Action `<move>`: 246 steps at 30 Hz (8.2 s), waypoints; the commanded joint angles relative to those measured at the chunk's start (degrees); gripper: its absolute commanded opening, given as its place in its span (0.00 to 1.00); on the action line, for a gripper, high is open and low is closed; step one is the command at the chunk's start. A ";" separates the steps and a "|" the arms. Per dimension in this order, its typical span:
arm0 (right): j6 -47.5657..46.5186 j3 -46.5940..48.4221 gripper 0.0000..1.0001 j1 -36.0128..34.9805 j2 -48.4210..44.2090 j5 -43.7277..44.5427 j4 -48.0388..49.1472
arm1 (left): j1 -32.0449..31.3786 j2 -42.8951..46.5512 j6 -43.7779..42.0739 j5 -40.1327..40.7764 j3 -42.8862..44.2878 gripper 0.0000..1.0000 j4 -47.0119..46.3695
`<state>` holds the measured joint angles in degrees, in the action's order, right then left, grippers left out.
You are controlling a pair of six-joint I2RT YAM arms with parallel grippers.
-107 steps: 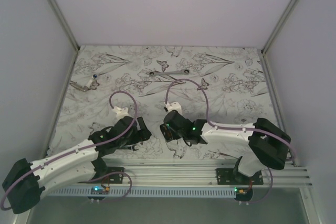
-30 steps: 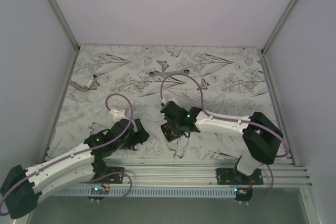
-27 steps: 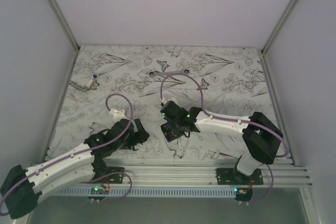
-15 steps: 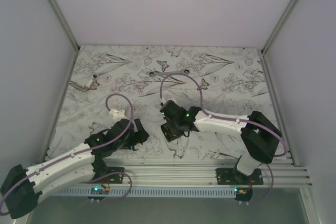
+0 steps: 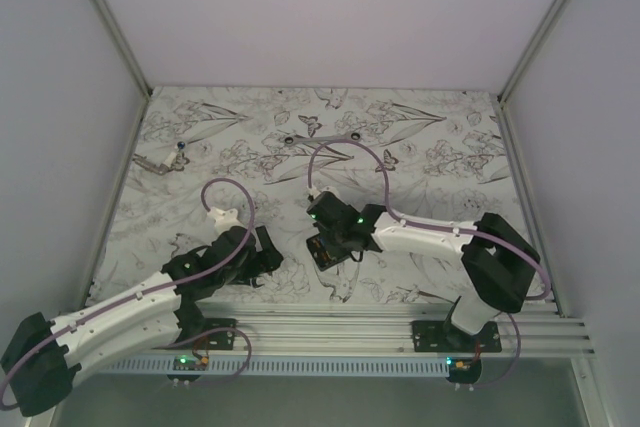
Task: Snap on the fuse box
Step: Install the fuse at the fuse box base, then pick up the fuse box cover from the center of the board, then adjust the fuse box base at the center of the board, then place the fuse box cover at the center of the board.
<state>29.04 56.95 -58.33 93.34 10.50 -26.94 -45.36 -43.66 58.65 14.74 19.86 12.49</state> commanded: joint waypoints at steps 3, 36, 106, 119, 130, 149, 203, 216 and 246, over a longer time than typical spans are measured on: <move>-3.07 0.76 0.08 -0.21 -2.67 -1.88 -3.94 | 0.53 -0.39 -1.57 0.93 1.51 0.91 1.93; -0.88 -10.57 0.33 9.45 -4.19 -9.16 13.88 | 17.92 -15.38 -7.19 -4.19 21.47 0.96 18.42; -11.14 -13.10 1.00 32.57 -10.07 -1.73 26.13 | 49.59 -95.69 -1.78 -31.13 85.44 0.49 -10.99; -11.16 -12.94 1.00 32.66 -9.38 -2.61 26.17 | 49.58 -95.51 0.38 -36.91 82.90 0.28 -18.56; -11.24 -12.39 1.00 32.64 -8.45 -3.23 25.98 | 49.34 -92.67 1.60 -40.06 81.45 0.00 -22.19; -10.37 -12.37 1.00 32.66 -11.07 -9.35 24.96 | 46.48 -76.28 0.93 -45.35 66.99 0.00 -23.40; 2.00 -8.78 0.59 10.56 -2.44 -15.17 20.52 | 32.25 -11.06 -12.68 -45.06 11.52 0.00 -6.01; -11.60 -1.16 0.46 13.11 3.41 -24.74 19.97 | 32.03 -12.81 -13.66 -46.45 12.49 0.00 -5.90; -6.53 -16.29 0.73 28.34 -22.02 -9.44 11.30 | 4.12 -56.70 -12.66 -37.32 38.79 0.04 -13.37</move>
<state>21.87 40.93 -30.92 73.19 -1.21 -15.55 -40.84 -98.32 45.41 -24.95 56.62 -0.19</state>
